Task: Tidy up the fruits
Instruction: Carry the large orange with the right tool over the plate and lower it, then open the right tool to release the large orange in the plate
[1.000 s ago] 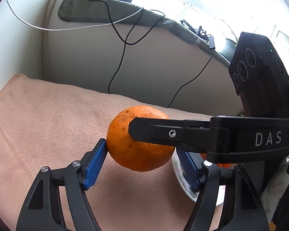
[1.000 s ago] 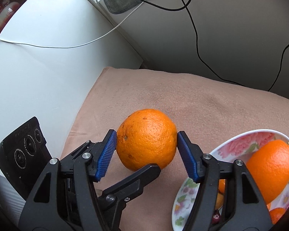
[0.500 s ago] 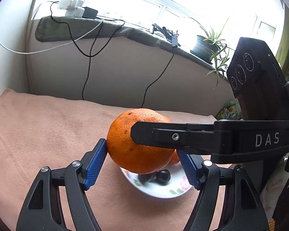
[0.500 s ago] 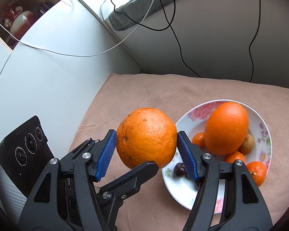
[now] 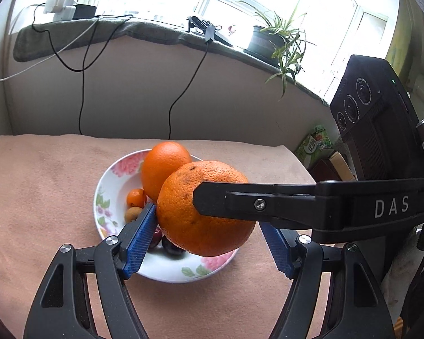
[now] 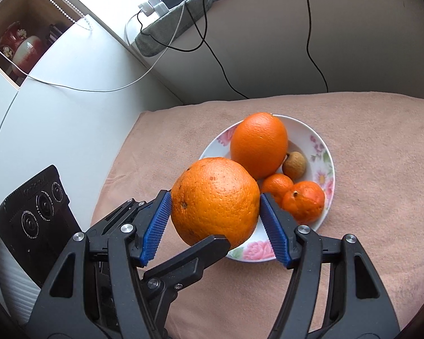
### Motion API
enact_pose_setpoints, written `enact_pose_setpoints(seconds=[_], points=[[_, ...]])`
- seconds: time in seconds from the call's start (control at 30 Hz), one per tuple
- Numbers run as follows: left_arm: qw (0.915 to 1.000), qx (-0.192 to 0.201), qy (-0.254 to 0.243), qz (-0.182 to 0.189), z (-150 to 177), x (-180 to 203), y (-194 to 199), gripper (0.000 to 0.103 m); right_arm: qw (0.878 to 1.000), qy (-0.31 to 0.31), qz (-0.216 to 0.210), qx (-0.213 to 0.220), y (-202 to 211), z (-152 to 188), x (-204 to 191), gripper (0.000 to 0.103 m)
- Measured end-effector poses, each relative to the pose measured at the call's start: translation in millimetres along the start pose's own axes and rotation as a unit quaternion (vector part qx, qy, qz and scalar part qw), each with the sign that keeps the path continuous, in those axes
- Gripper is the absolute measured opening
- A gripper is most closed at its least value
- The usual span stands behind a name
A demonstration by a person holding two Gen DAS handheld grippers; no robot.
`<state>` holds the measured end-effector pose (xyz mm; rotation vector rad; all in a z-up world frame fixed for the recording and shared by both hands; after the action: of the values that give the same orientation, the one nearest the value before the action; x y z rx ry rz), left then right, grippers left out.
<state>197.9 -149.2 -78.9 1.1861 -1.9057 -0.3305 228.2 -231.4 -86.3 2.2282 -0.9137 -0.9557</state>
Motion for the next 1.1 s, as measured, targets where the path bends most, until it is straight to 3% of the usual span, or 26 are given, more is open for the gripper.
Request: enact_pose_setpoints(seconds=[0.3, 0.8, 1.1], points=[[0.9995, -0.026, -0.012, -0.010, 13.8, 10.5, -21.6, 0.073, 1.000, -0.024, -0.007, -0.007, -4.8, 14.1, 22.3, 0.067], [0.9988, -0.035, -0.024, -0.025, 18.4, 10.8, -23.7, 0.073, 1.000, -0.019, -0.002, -0.002, -4.3, 14.1, 20.7, 0.067], [0.9988, -0.013, -0.041, -0.024, 15.3, 19.7, -10.3, 0.073, 1.000, 0.000, 0.003, 0.007, 2.9, 11.6, 12.3, 0.067]])
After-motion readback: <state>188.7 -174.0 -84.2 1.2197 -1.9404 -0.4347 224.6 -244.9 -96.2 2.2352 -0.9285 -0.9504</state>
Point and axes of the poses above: each gripper's, at about its wrist camera, not at the fingertips, and y roughly against the way its jaws point, x to its right, z to its underside, the point moved 6 cm from there along -y, roughly the way its jaws point, and after that the axes turned 14 degrees about y, right-handed, at the moved point
